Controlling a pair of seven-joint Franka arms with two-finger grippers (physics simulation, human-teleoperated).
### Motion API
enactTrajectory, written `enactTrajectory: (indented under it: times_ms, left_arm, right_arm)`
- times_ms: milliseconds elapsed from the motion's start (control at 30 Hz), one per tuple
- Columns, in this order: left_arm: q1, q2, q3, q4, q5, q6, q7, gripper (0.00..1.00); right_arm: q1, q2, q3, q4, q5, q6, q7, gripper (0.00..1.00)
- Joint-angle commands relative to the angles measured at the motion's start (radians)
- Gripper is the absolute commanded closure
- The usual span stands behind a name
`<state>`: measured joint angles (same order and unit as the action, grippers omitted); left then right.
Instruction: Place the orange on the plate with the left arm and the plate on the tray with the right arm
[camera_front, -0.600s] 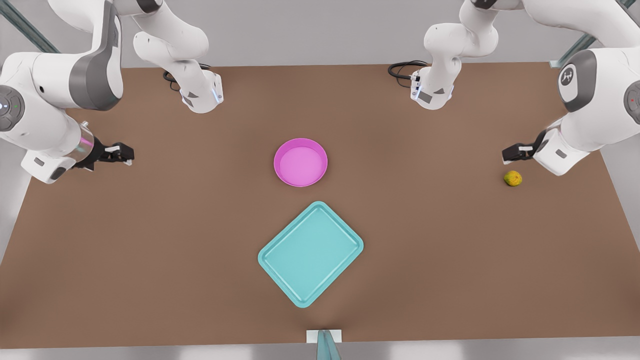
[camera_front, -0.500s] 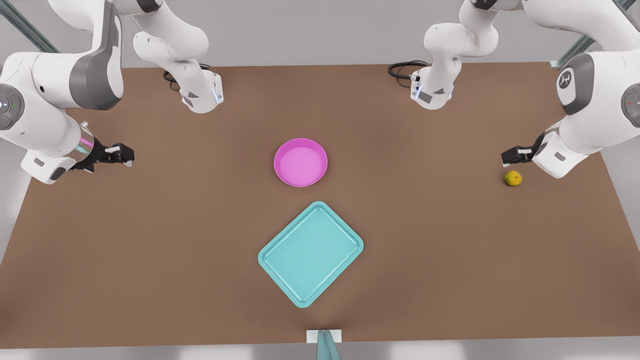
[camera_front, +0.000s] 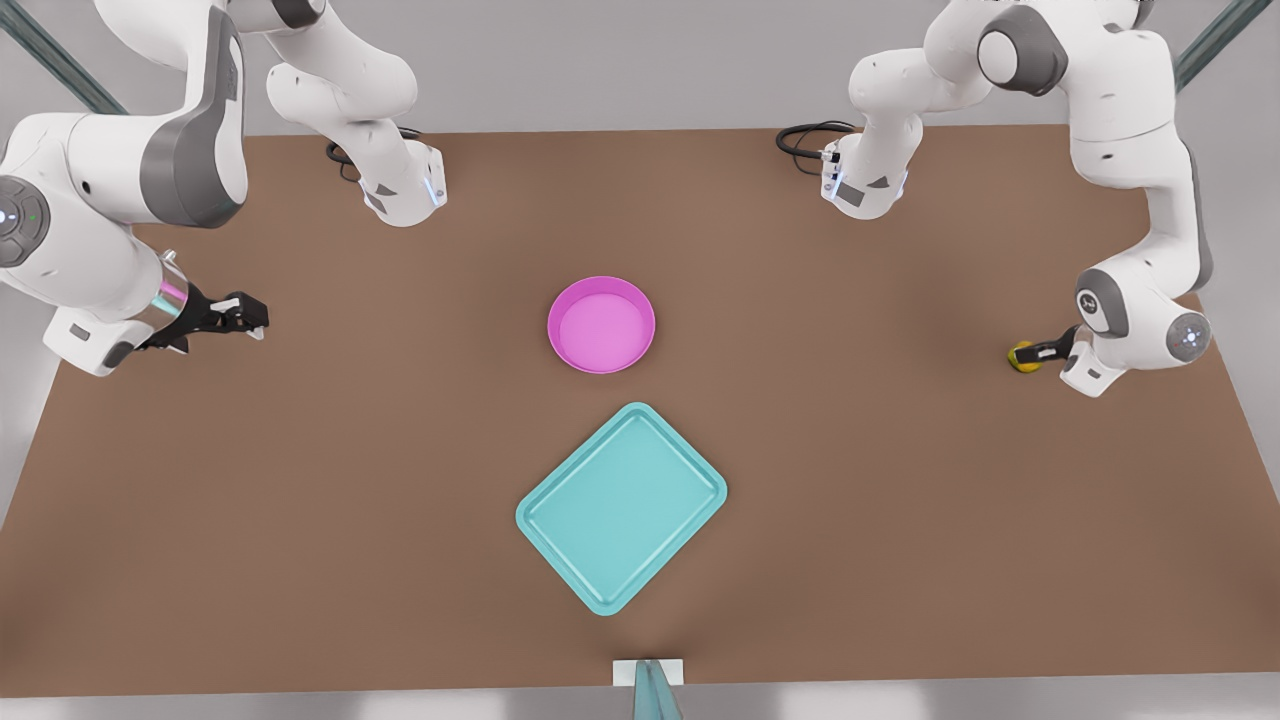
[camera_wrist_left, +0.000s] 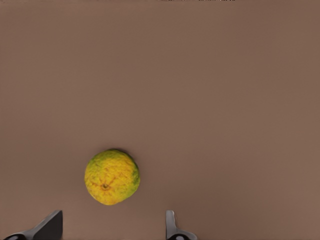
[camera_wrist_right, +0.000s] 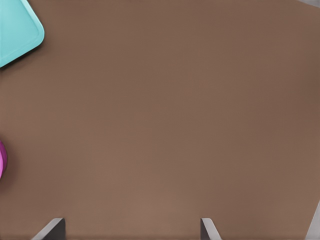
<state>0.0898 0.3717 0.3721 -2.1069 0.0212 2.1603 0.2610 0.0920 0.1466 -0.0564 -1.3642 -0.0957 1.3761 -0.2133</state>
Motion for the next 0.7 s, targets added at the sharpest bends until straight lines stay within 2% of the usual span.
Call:
enactTrajectory:
  times_ms: [0,133,300,667]
  left_arm:
    - [0.007,0.019,0.001,-0.008,0.000,0.239,0.342,0.00]
    - [0.016,0.067,0.001,-0.013,0.002,0.231,0.342,0.00]
    - [0.016,0.073,0.001,-0.013,-0.003,0.125,0.299,0.00]
    - [0.034,0.138,-0.001,-0.013,-0.003,0.102,0.300,0.00]
  right_arm:
    - [0.000,0.001,0.000,-0.001,0.001,0.001,-0.024,0.00]
    - [0.000,0.004,0.000,-0.001,0.001,0.003,-0.023,0.00]
    - [0.000,0.005,0.000,-0.006,0.001,0.004,-0.023,0.00]
    - [0.000,0.010,0.000,-0.019,-0.001,0.001,-0.024,0.00]
